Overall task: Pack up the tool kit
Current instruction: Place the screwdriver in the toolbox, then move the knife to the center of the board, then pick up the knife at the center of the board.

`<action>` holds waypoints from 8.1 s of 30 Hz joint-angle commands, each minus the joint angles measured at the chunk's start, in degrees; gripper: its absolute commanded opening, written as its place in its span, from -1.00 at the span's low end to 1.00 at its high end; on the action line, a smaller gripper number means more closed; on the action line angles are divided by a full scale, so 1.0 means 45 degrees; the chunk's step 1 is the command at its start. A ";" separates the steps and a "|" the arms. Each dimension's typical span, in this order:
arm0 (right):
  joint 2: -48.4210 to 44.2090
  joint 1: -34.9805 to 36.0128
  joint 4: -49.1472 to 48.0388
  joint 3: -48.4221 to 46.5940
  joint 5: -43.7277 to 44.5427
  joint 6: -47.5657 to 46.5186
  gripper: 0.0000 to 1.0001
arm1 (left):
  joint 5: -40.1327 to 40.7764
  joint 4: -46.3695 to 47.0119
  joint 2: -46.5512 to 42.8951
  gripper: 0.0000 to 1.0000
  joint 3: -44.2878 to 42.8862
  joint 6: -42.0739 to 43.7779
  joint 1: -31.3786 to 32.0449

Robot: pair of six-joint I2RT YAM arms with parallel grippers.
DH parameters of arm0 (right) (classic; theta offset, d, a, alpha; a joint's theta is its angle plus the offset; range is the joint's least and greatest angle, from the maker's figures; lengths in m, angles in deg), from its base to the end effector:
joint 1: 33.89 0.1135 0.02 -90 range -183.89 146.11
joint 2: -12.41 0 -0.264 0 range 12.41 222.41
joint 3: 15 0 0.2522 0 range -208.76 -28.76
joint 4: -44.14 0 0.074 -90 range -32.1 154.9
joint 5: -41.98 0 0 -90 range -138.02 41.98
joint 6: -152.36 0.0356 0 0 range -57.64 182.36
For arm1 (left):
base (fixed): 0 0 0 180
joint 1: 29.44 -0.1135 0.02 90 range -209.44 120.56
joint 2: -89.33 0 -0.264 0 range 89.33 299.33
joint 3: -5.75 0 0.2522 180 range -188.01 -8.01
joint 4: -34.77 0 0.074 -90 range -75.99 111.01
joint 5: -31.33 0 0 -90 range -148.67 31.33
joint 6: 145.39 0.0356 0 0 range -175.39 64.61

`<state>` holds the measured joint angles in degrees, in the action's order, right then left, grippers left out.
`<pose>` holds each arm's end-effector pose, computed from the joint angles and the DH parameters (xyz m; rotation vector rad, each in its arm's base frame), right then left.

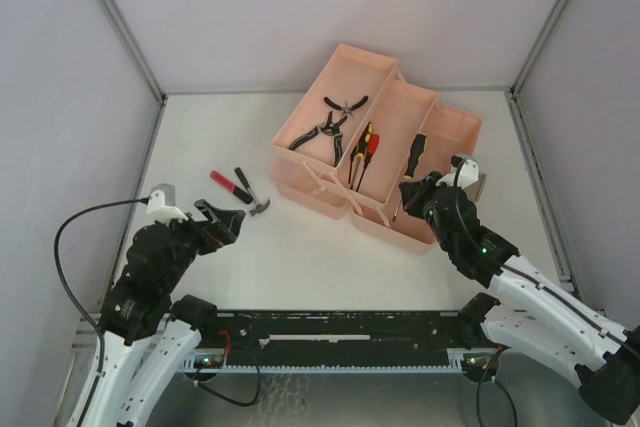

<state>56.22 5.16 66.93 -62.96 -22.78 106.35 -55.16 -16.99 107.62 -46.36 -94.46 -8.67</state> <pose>0.1506 0.1027 0.2806 0.3832 1.8664 0.5801 0.0784 -0.0274 0.3030 -0.3505 1.9049 -0.6511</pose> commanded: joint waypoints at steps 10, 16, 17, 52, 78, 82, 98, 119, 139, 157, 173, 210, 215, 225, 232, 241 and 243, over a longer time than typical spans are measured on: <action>0.2954 -0.0604 -0.1587 -0.2586 -0.0477 0.0786 -1.00 | 0.2072 -0.1361 -0.1576 1.00 -0.0957 0.0911 0.0051; 0.4479 -0.1262 -0.0844 -0.3718 -0.1228 0.1174 -1.00 | 0.1663 -0.1395 -0.1455 1.00 -0.0870 0.0889 0.0051; 0.4709 -0.1378 -0.0615 -0.3901 -0.1332 0.1323 -1.00 | 0.1603 -0.1421 -0.1437 1.00 -0.0875 0.0901 0.0049; 0.8016 -0.1978 0.1252 -0.5702 -0.2135 0.2446 -0.80 | 0.1365 -0.1634 -0.1241 1.00 -0.0934 0.1075 0.0051; -0.2460 -0.2730 -0.3578 0.1636 -0.9893 -0.0672 0.11 | 0.1898 -0.1435 0.0441 1.00 0.0301 -0.0606 0.0042; -0.3769 -0.2754 -0.2849 0.1642 -1.0165 -0.2048 0.19 | 0.2294 -0.1293 0.1010 1.00 0.0280 -0.1075 0.0050; -0.5918 -0.2754 -0.0762 0.1660 -0.8946 -0.3173 0.21 | 0.3833 -0.1176 1.1638 0.99 -0.5254 0.1319 -0.1801; -0.7111 -0.2775 0.0498 0.1661 -0.4931 -0.2706 0.43 | 0.3224 -0.2447 1.9831 0.63 -1.0430 -0.0419 -0.4210; -0.7861 -0.2774 0.1862 0.1659 -0.3474 -0.1626 0.63 | 0.1747 -0.1999 2.1447 0.51 -1.0981 -0.0925 -0.4389; -0.7348 -0.2795 0.2012 0.1650 -0.2805 -0.1177 0.64 | 0.2069 -0.2195 2.1810 0.23 -1.0985 -0.0383 -0.4344; -0.8098 -0.2782 0.2581 0.1661 -0.2153 -0.0928 0.62 | 0.0985 -0.1321 2.1245 0.03 -0.9939 -0.1250 -0.4032; -0.8399 -0.2817 0.2970 0.2033 -0.0257 -0.0147 0.61 | 0.3400 0.2221 1.3851 -0.46 0.0772 -0.4659 0.0281; -0.8362 -0.2815 0.2681 0.2293 -0.0288 0.0149 0.61 | 0.3812 0.1935 1.3250 -0.25 0.1459 -0.5123 0.1897; -0.8426 -0.2830 0.2844 0.2333 -0.0070 0.0172 0.61 | 0.4307 0.1354 1.3395 0.24 0.1156 -0.5024 0.2151; -0.8563 -0.2837 0.2941 0.2342 0.0203 0.0093 0.62 | 0.4660 0.0808 1.3627 0.10 0.0178 -0.4560 0.2103; -0.8679 -0.2830 0.3067 0.2348 0.0447 0.0074 0.63 | 0.4596 0.0302 1.4567 0.08 -0.0461 -0.4138 0.1633; -0.8717 -0.2837 0.3106 0.2350 0.0476 0.0065 0.63 | 0.4611 0.0354 1.4672 0.08 -0.0579 -0.4033 0.1633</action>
<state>17.71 -7.25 81.10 -52.45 -21.56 106.52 -33.81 -12.57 171.15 -48.57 -114.28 -0.87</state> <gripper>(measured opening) 0.815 0.543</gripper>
